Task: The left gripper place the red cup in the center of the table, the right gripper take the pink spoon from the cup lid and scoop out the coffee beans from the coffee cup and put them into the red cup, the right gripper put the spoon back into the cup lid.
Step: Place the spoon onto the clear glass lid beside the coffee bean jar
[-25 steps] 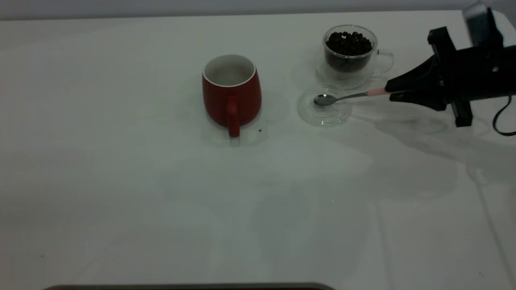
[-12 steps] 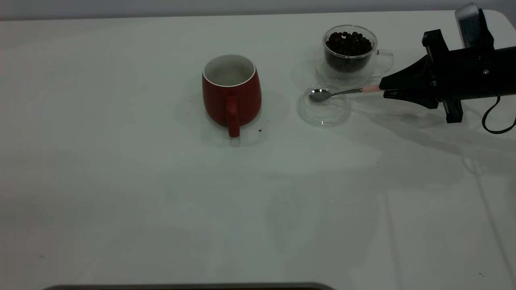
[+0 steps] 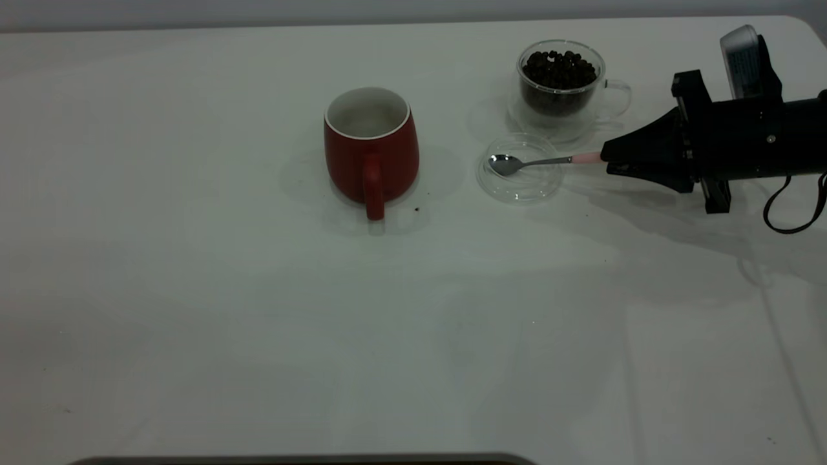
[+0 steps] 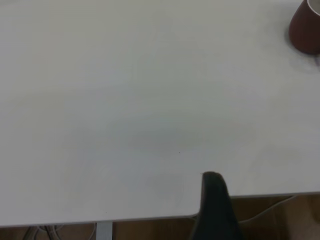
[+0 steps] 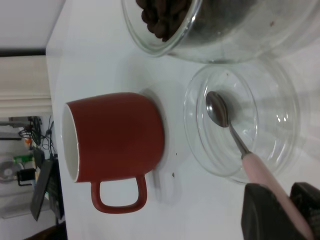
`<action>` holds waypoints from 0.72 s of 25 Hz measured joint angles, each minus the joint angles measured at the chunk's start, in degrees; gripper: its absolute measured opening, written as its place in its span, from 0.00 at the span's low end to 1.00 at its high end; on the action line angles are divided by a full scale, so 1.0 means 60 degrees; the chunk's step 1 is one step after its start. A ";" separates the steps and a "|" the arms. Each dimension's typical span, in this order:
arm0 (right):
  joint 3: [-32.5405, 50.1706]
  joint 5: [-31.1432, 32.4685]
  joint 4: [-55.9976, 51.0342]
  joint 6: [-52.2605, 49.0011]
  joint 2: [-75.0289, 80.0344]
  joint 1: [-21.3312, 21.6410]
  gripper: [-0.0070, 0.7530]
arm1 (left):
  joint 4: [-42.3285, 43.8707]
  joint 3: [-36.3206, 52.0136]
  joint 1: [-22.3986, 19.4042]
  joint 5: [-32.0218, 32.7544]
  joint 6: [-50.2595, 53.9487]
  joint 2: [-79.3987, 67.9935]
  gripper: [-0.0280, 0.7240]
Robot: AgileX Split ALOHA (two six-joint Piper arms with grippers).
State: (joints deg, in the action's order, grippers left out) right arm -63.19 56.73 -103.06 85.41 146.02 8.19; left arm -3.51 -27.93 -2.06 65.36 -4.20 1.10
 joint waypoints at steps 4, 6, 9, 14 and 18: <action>-0.0166 0.0056 0.0000 0.0196 0.0000 0.0000 0.16 | 0.0000 0.0000 0.0000 0.0000 0.0000 0.0000 0.82; -0.0181 0.0056 0.0000 0.0219 0.0019 0.0000 0.16 | 0.0000 0.0000 0.0000 0.0000 0.0000 0.0000 0.82; -0.0311 0.0194 0.0000 0.0219 0.0188 0.0000 0.16 | 0.0000 0.0000 0.0000 0.0000 0.0000 0.0000 0.82; -0.0590 0.0569 -0.0002 0.0258 0.0626 0.0000 0.16 | 0.0000 0.0000 0.0000 0.0000 0.0000 0.0000 0.82; -0.0644 0.0671 -0.0002 0.0279 0.0746 0.0000 0.16 | 0.0000 0.0000 0.0000 0.0000 0.0000 0.0000 0.82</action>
State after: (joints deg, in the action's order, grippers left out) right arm -67.05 60.76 -103.07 87.08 150.50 8.19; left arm -3.51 -27.93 -2.06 65.36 -4.20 1.10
